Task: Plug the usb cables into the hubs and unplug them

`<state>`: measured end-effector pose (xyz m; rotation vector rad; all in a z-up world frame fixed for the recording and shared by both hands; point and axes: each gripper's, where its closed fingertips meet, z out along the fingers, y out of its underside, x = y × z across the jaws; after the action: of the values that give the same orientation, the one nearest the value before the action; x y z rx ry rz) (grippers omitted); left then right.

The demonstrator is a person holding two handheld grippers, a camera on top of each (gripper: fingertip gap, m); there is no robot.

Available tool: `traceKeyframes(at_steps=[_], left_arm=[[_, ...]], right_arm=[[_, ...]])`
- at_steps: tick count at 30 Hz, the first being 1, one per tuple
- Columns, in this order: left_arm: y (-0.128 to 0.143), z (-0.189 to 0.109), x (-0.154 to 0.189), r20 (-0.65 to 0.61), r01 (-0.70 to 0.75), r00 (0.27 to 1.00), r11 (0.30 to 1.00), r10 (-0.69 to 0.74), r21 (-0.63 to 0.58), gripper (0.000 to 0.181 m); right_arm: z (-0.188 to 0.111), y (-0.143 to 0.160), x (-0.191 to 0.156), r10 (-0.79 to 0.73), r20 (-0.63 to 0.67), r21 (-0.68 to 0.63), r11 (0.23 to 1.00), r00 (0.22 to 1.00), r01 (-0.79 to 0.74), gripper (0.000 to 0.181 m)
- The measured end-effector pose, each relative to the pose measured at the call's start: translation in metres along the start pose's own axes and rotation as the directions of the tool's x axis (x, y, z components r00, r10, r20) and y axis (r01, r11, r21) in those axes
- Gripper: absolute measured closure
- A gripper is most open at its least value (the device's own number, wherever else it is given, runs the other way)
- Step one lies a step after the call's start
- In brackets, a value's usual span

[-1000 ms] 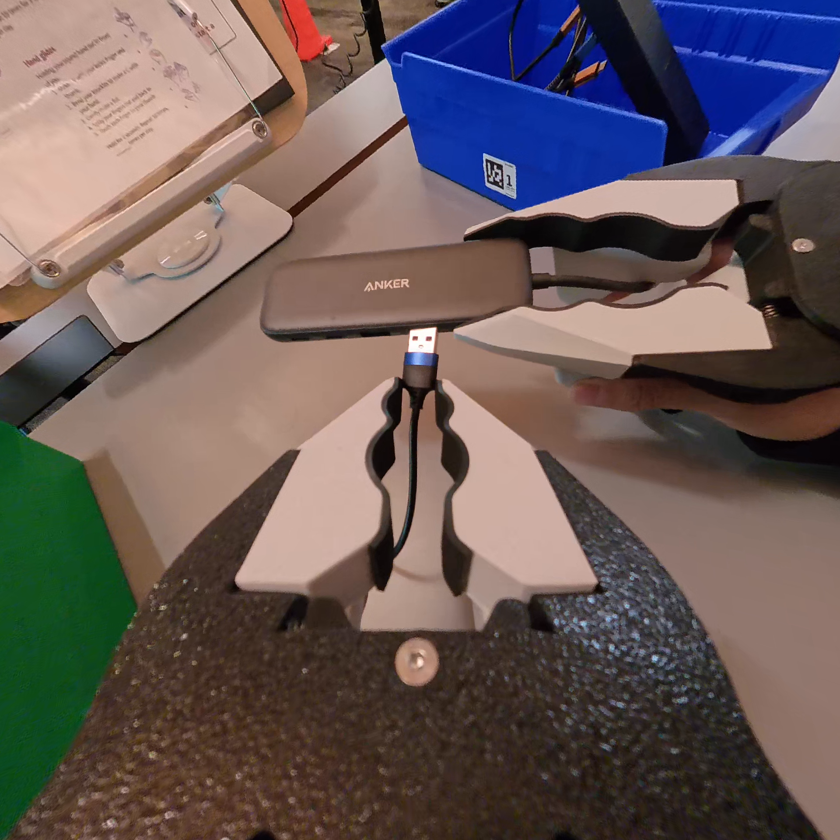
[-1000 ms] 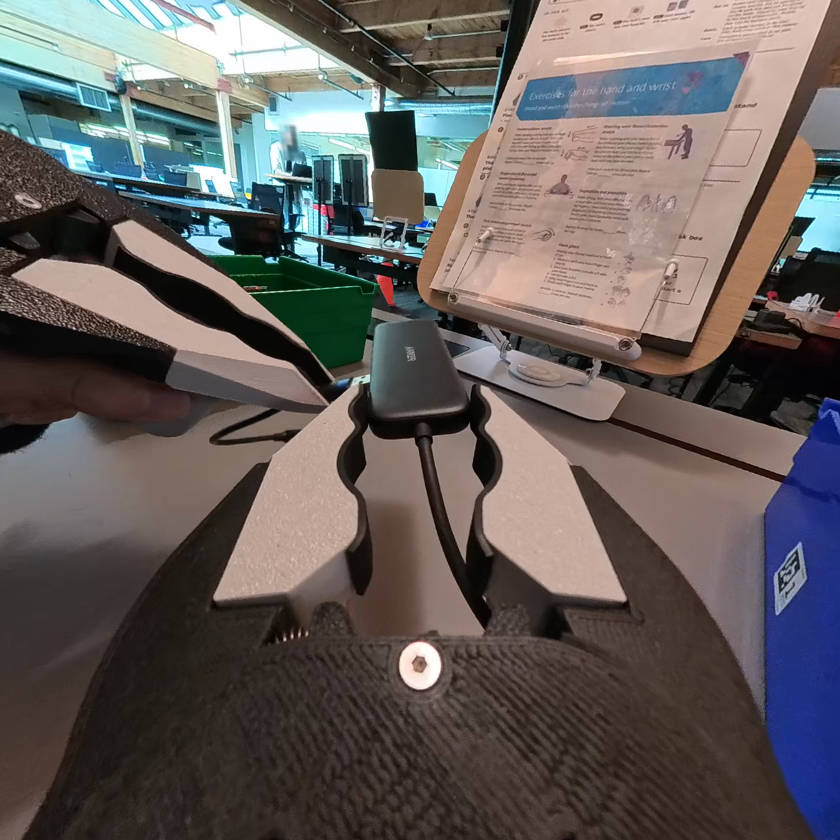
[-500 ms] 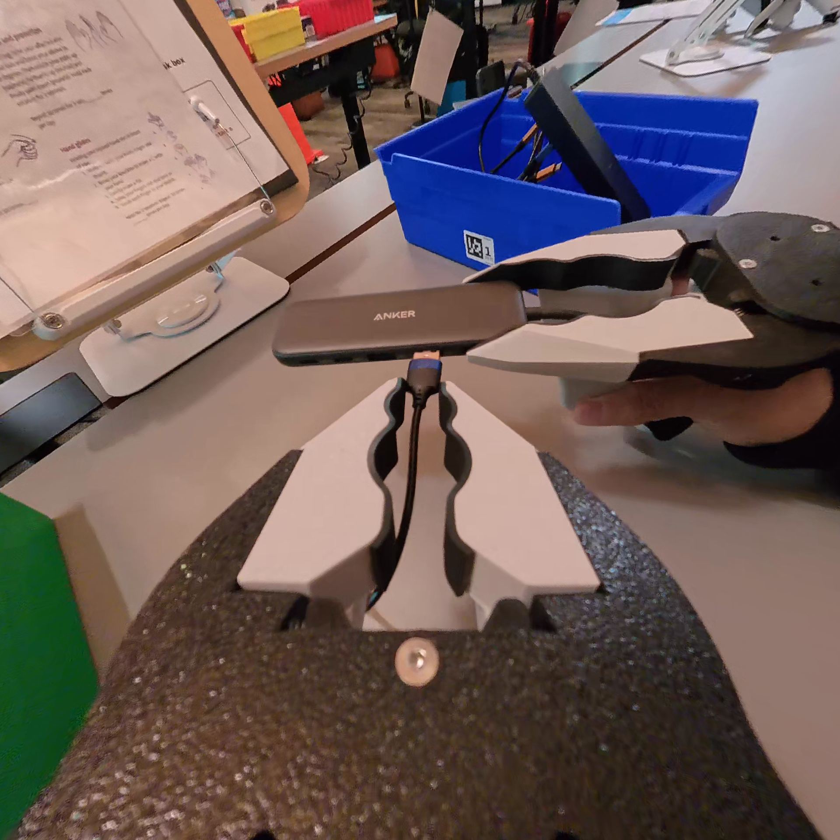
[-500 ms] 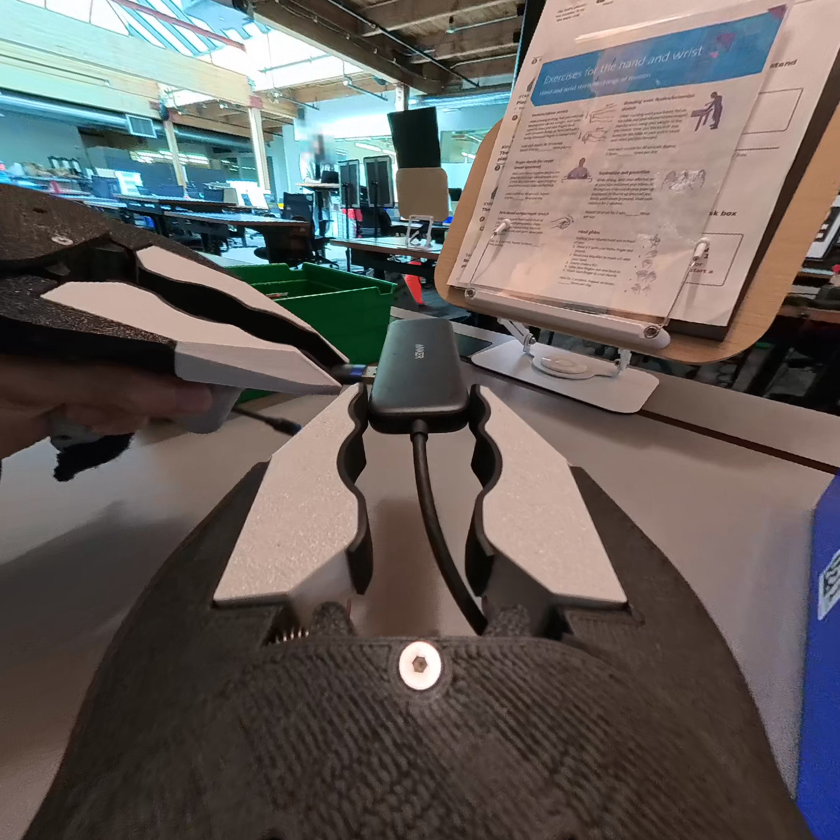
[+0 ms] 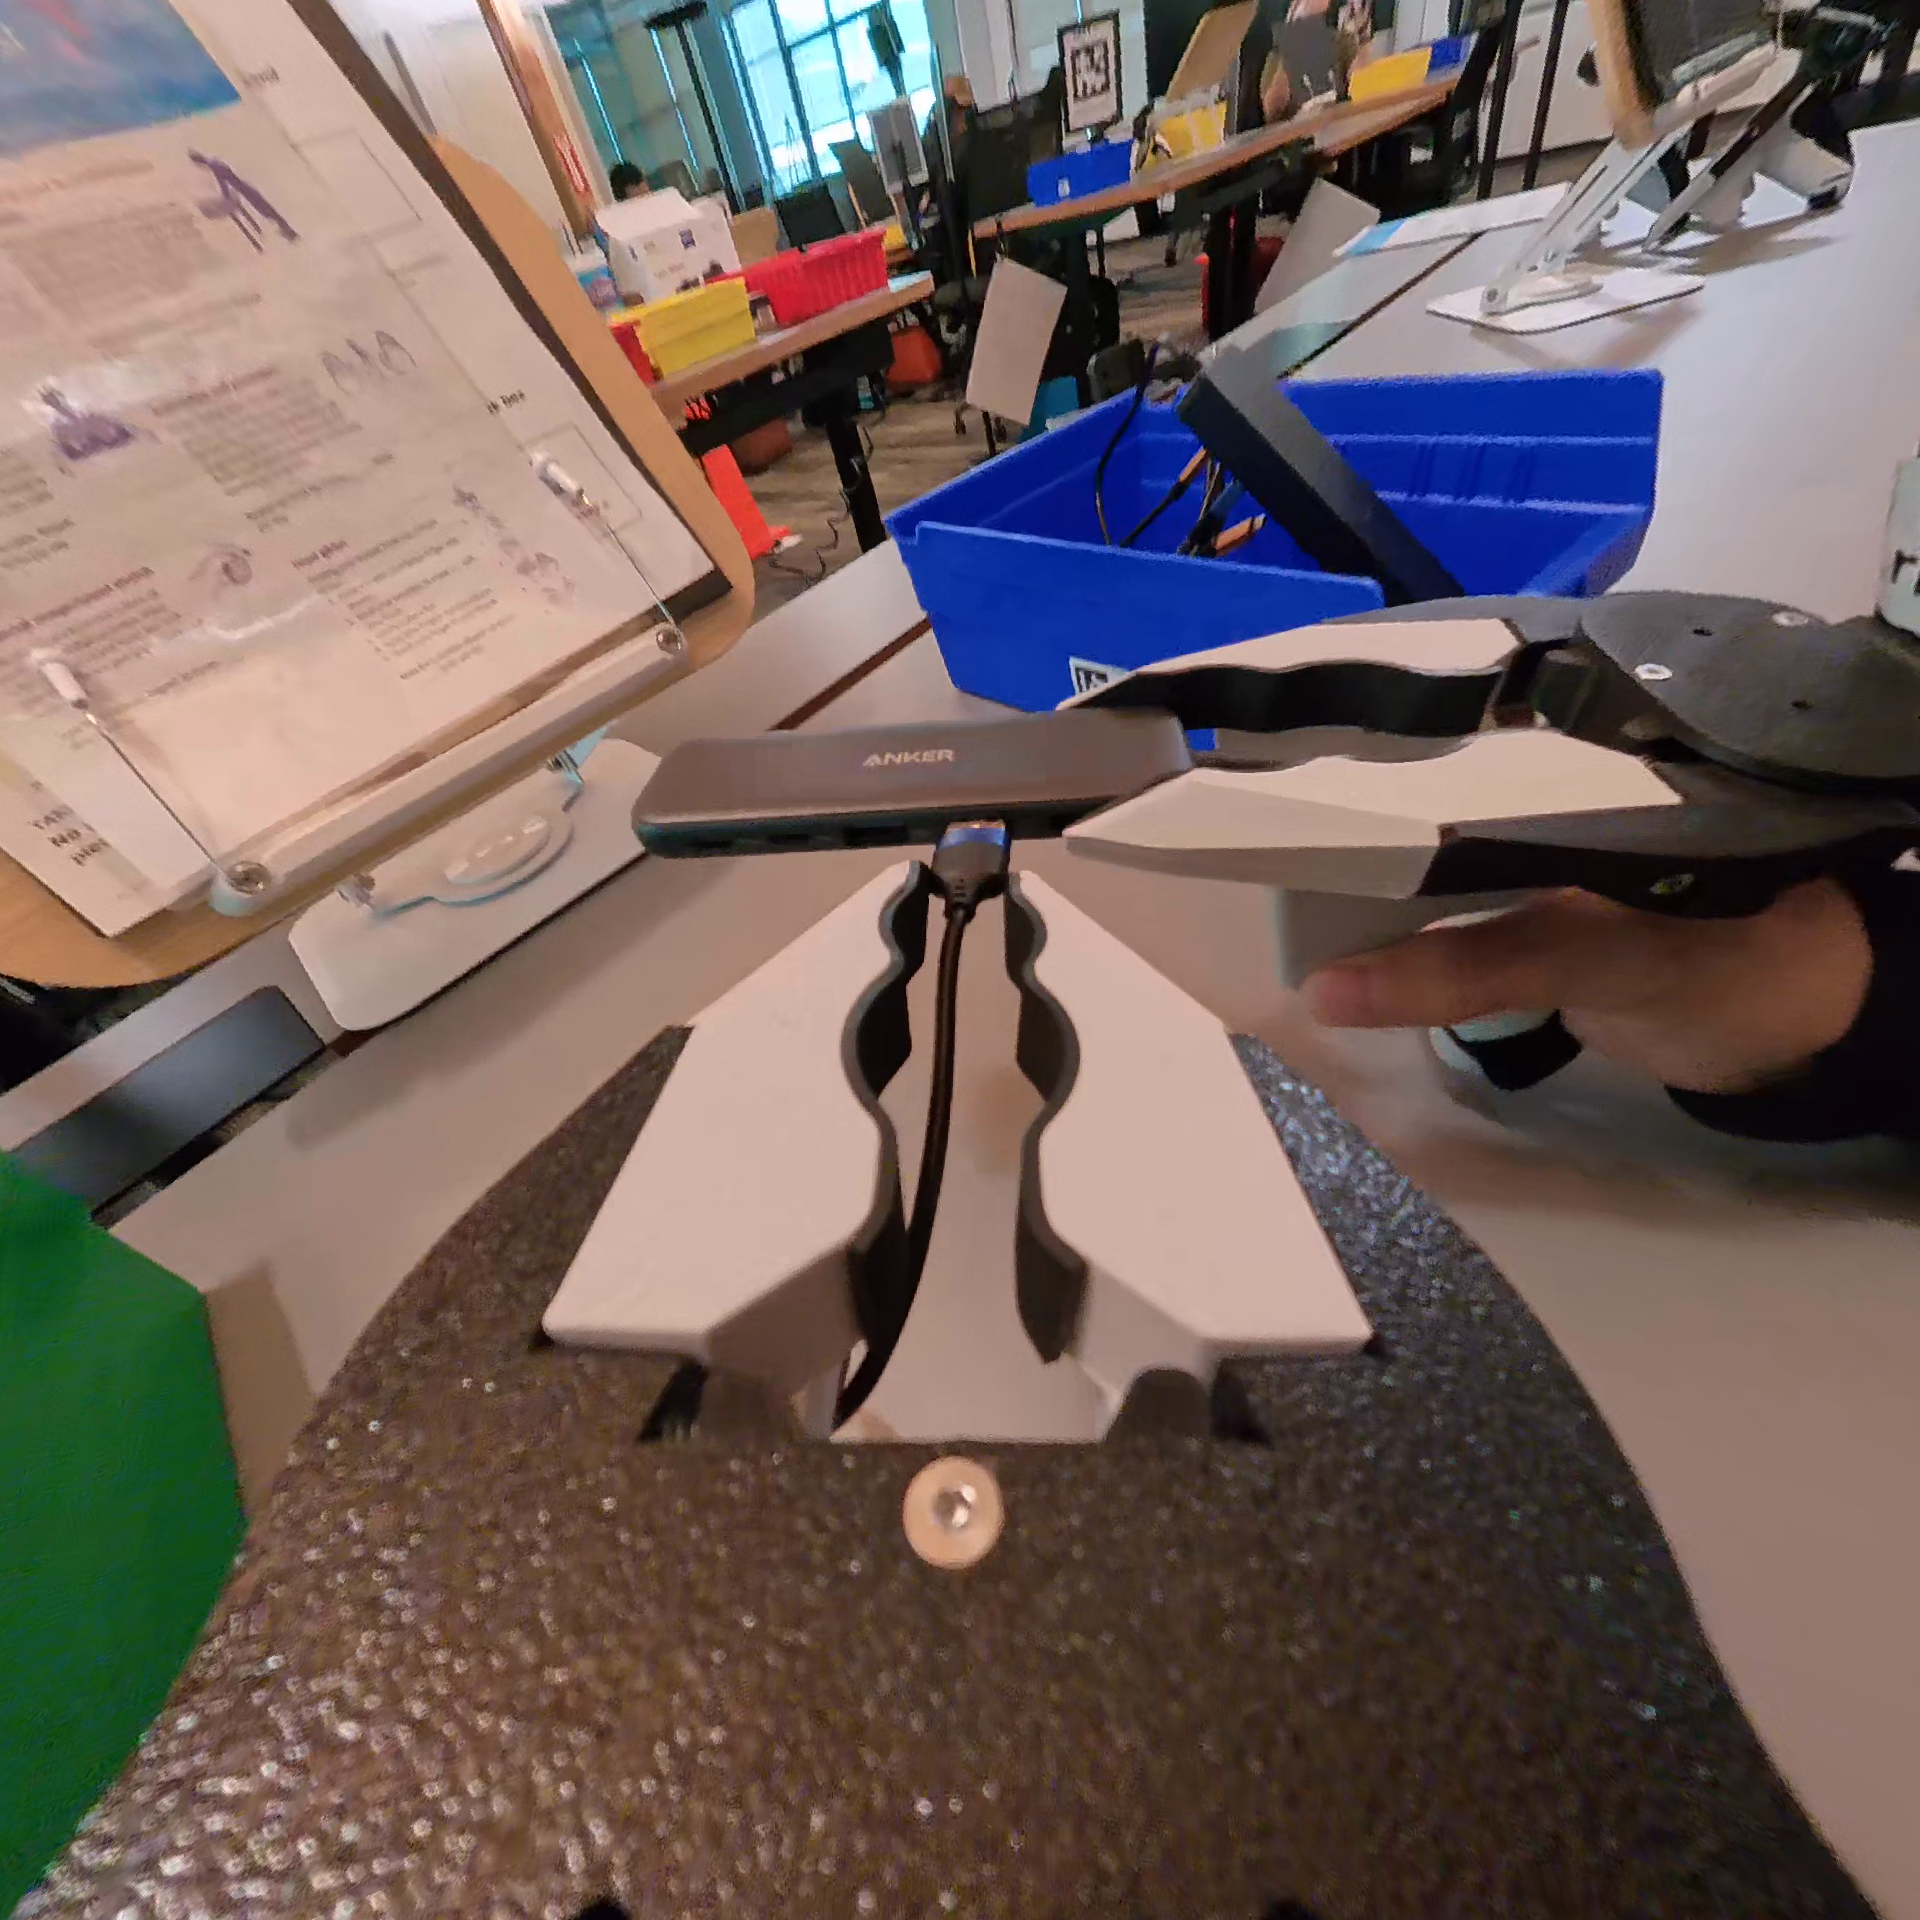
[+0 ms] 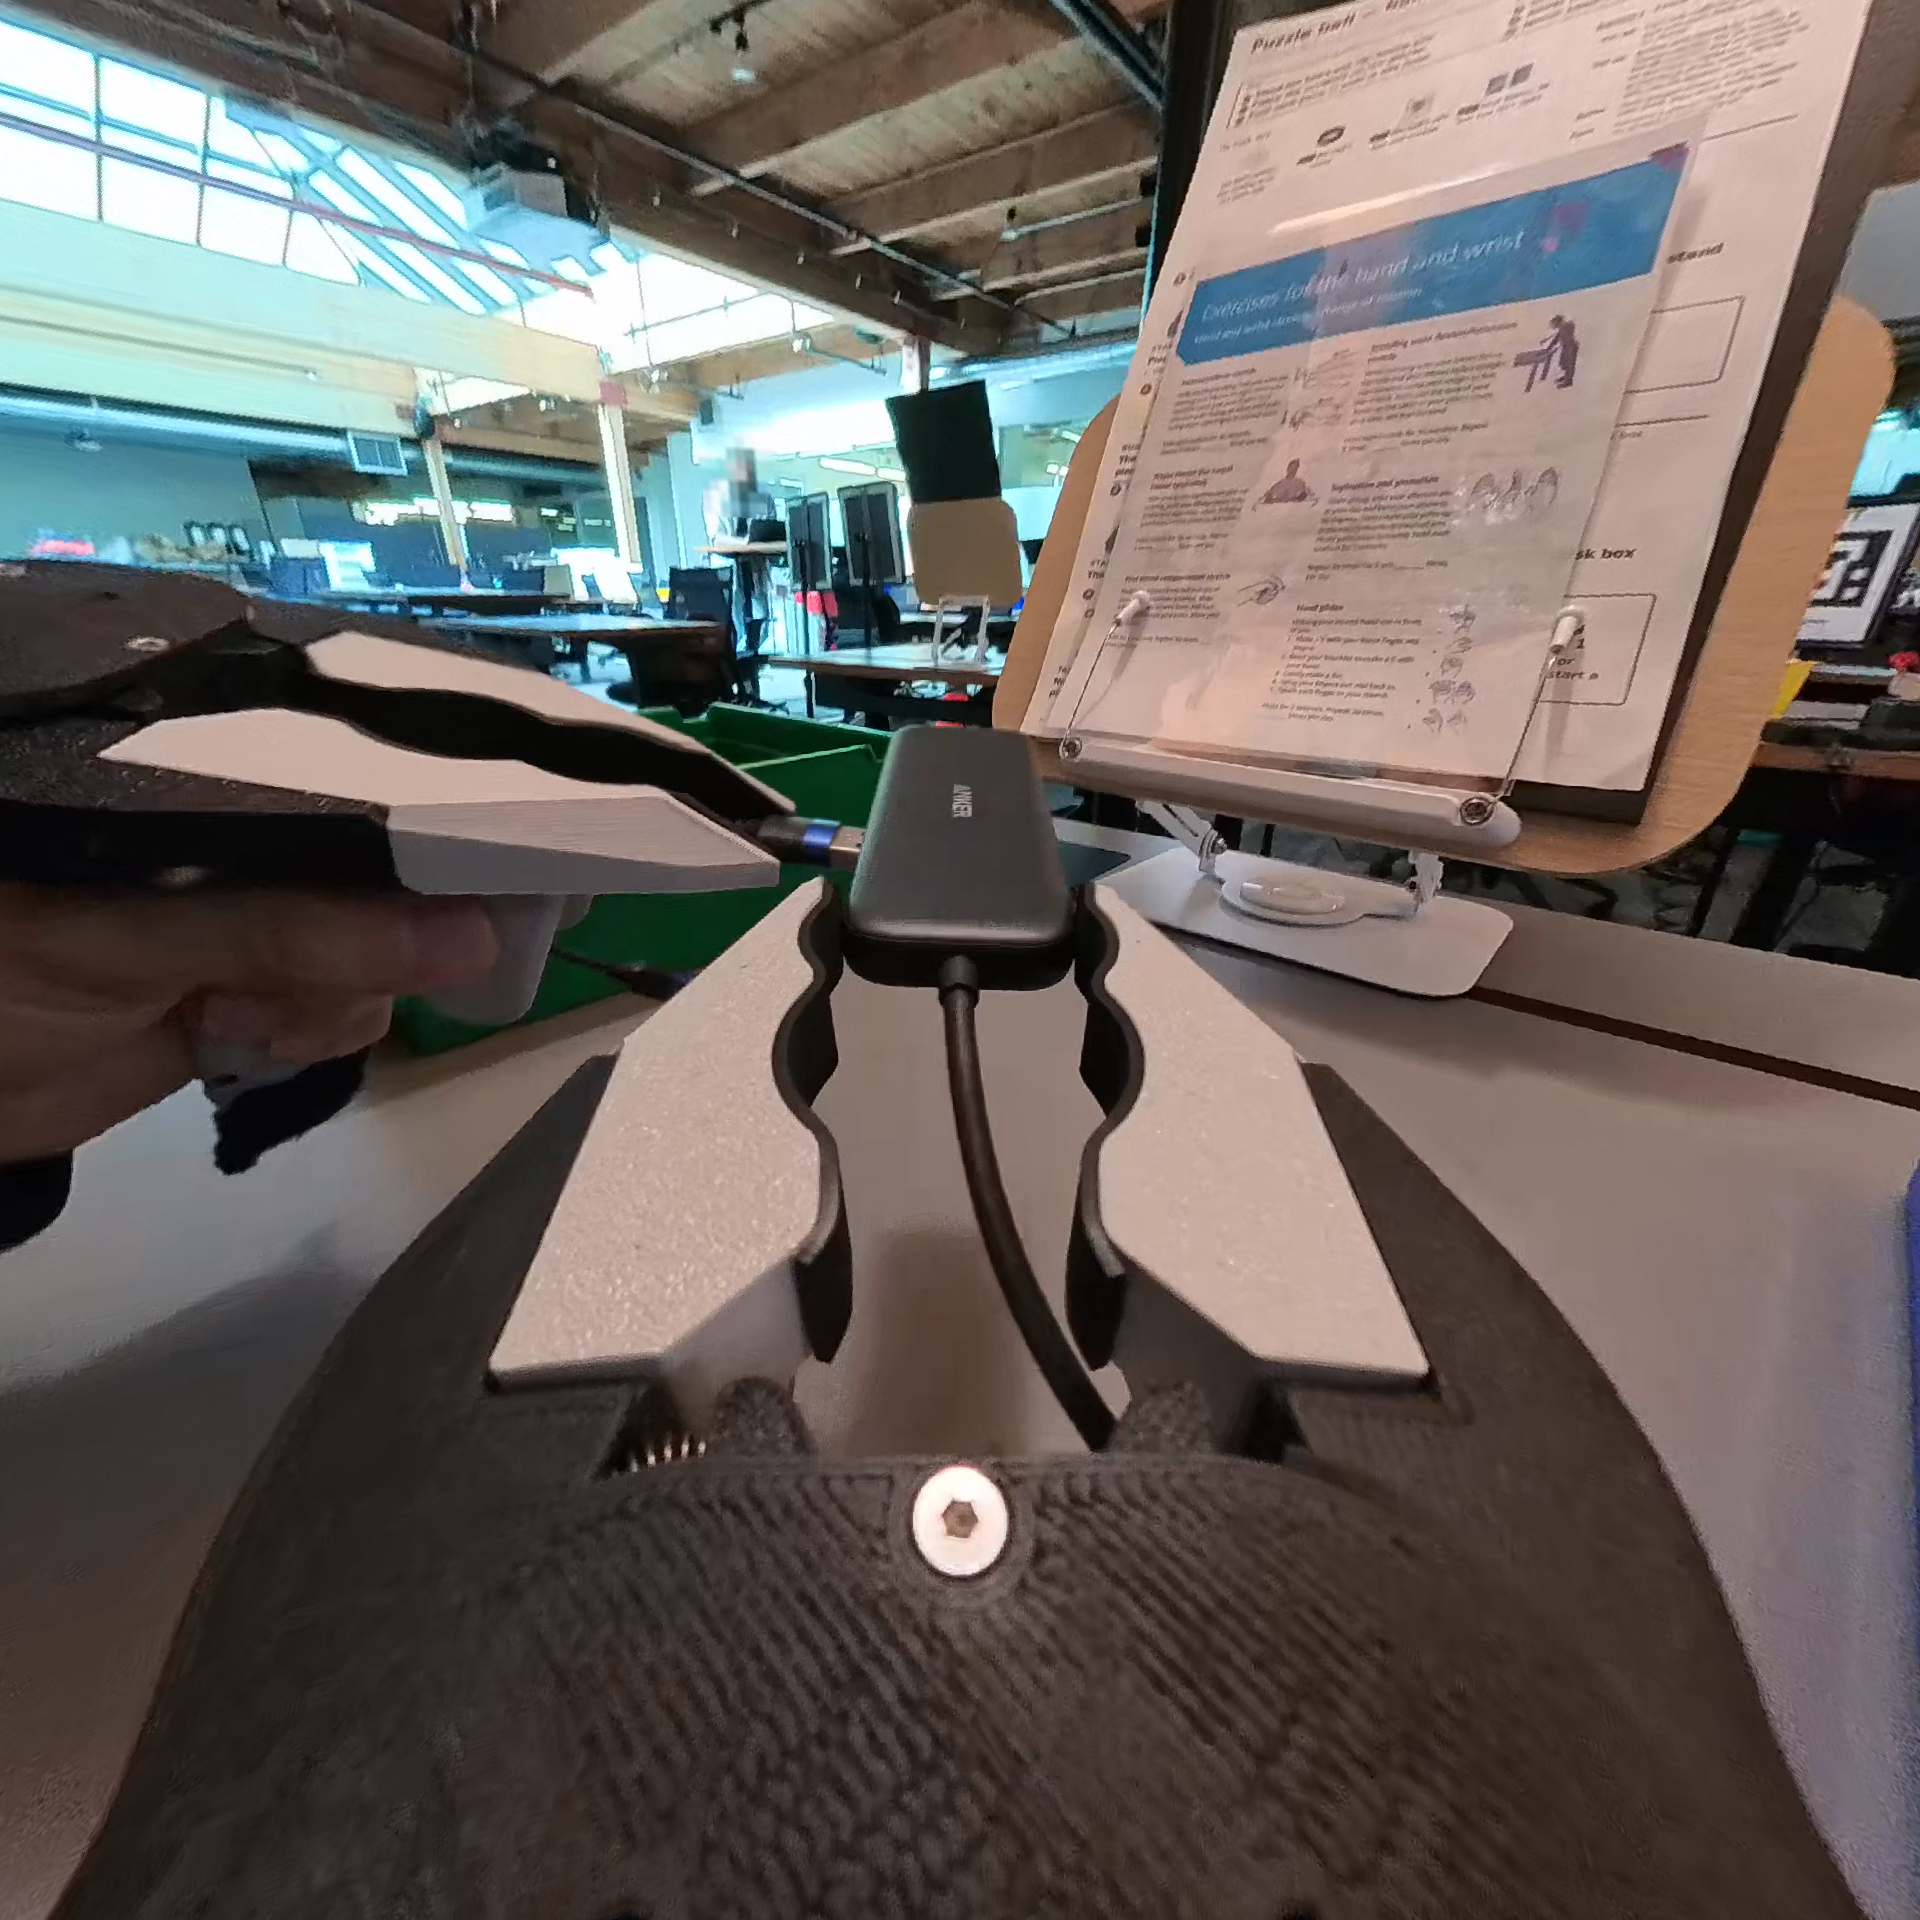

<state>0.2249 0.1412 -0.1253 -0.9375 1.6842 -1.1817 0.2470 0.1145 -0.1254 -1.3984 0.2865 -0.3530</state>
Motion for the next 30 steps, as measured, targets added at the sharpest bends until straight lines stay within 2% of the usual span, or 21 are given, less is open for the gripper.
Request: traceKeyframes(at_steps=[6, 16, 18, 21, 25, 30], left_arm=[[-0.010, -0.001, 0.005, 0.028, -0.038, 0.999, 0.997, 0.036, 0.061, 0.169], [-0.011, -0.001, 0.009, 0.035, -0.119, 0.993, 0.991, 0.117, 0.063, 0.169], [-0.011, -0.001, 0.010, 0.030, -0.126, 0.992, 0.990, 0.125, 0.060, 0.169], [-0.012, -0.002, 0.011, 0.015, -0.099, 0.995, 0.993, 0.098, 0.068, 0.170], [-0.003, 0.002, 0.011, -0.013, -0.060, 0.998, 0.998, 0.061, 0.016, 0.170], [0.001, -0.004, 0.006, -0.032, -0.047, 0.998, 0.997, 0.045, -0.056, 0.170]], right_arm=[[0.000, -0.001, 0.004, 0.008, -0.027, 0.016, 1.000, 1.000, -0.007, 0.137], [0.003, 0.003, -0.001, 0.023, 0.006, 0.007, 1.000, 1.000, -0.023, 0.137], [0.003, 0.004, -0.004, -0.002, 0.017, -0.004, 1.000, 1.000, 0.002, 0.149], [0.002, 0.004, -0.007, -0.114, 0.008, -0.023, 0.993, 0.993, 0.114, 0.168], [0.002, 0.004, -0.021, -0.300, 0.032, -0.040, 0.953, 0.953, 0.301, 0.171], [0.003, 0.007, -0.018, -0.499, -0.029, -0.097, 0.864, 0.866, 0.495, 0.171]])
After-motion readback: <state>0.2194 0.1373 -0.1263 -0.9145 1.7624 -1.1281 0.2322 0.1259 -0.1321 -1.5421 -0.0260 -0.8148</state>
